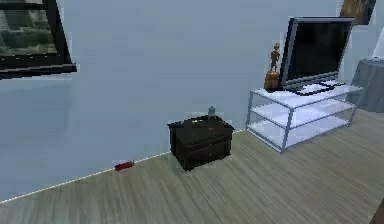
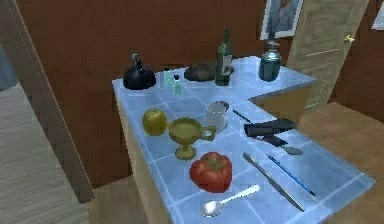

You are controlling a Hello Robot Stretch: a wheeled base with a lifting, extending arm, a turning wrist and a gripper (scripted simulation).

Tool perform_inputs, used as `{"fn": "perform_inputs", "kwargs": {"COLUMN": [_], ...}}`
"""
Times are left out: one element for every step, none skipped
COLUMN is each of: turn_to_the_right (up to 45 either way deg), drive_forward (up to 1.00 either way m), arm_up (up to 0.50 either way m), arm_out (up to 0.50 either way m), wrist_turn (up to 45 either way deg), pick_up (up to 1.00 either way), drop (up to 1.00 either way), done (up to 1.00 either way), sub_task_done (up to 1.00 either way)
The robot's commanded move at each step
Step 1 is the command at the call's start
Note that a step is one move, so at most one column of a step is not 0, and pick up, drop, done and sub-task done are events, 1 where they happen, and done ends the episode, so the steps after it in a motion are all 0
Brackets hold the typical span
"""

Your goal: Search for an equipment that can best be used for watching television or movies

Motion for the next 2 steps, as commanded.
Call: {"fn": "perform_inputs", "kwargs": {"turn_to_the_right": [0.0, 39.0], "drive_forward": [0.05, 0.00], "arm_up": [0.00, 0.00], "arm_out": [0.00, 0.00], "wrist_turn": [0.0, 0.0], "pick_up": [0.00, 0.00], "drop": [0.00, 0.00], "done": [0.00, 0.00], "sub_task_done": [0.00, 0.00]}}
